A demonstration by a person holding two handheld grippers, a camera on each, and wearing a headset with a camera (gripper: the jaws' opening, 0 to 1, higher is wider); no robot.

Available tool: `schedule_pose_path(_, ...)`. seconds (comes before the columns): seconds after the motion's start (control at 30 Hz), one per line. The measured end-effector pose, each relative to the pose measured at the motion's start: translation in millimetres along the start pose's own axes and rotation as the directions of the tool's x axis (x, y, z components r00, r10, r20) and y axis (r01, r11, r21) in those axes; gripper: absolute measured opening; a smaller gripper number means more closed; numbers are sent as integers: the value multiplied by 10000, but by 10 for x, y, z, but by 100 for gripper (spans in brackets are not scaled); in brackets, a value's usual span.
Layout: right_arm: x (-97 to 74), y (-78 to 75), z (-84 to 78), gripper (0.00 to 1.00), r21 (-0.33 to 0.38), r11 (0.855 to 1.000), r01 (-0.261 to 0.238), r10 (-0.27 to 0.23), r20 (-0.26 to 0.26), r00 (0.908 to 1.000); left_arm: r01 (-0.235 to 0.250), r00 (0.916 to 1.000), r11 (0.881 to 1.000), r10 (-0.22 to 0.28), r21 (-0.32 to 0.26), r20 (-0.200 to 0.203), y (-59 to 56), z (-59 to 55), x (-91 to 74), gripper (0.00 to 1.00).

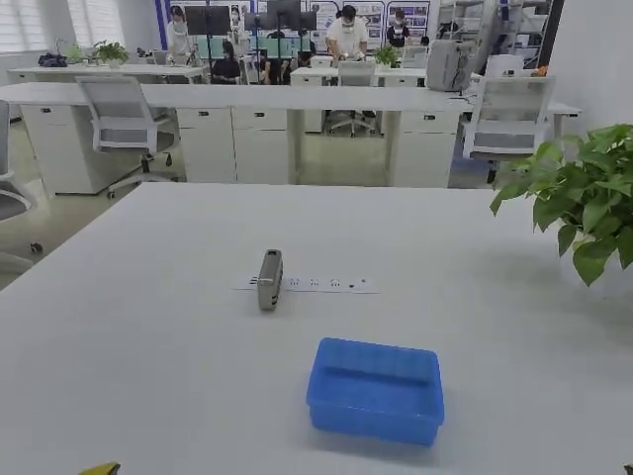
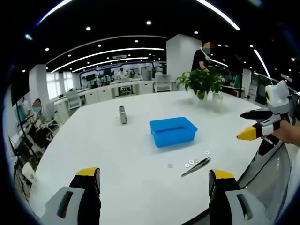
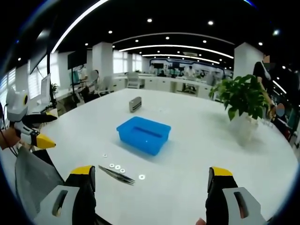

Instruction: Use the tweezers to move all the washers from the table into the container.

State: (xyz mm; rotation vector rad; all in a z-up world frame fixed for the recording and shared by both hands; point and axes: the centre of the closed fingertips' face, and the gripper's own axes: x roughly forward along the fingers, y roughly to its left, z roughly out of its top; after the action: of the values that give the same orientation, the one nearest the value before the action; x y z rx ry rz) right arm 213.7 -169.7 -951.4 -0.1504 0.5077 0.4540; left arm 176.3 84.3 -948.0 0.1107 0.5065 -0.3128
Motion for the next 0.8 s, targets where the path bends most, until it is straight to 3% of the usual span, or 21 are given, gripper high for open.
schedule_pose_path(0.17,30,-14,-22,99,-19,10000,11,-11,-116,9999,81,9999,10000,-82,-43,-130,-8,-18,57,99)
schedule_pose_path(0.27,63,-23,-52,99,62,10000,-34,36,-241,9997,159,9997,9999,-158,47,-194,-12,-10,96,91)
schedule_pose_path(0.37,115,-24,-95,99,116,9999,-105,110,-423,9990,229,9995,9996,-225,187,-220,-26,5,156,92)
schedule_pose_path(0.57,187,6,-112,99,67,9997,-242,246,-603,9979,788,9958,9943,-753,711,-514,-108,-8,313,88)
schedule_pose_path(0.63,206,17,-115,99,35,9995,-299,301,-657,9974,1616,9848,9820,-1541,981,-801,-226,-38,353,81)
schedule_pose_path(0.73,234,26,-136,99,-18,9993,-383,380,-773,9963,2160,9725,9667,-2006,1369,-1180,-293,-86,420,73)
schedule_pose_path(0.8,244,45,-148,99,24,9986,-522,522,-822,9952,2566,9599,9546,-2334,1511,-1555,-332,-143,463,71)
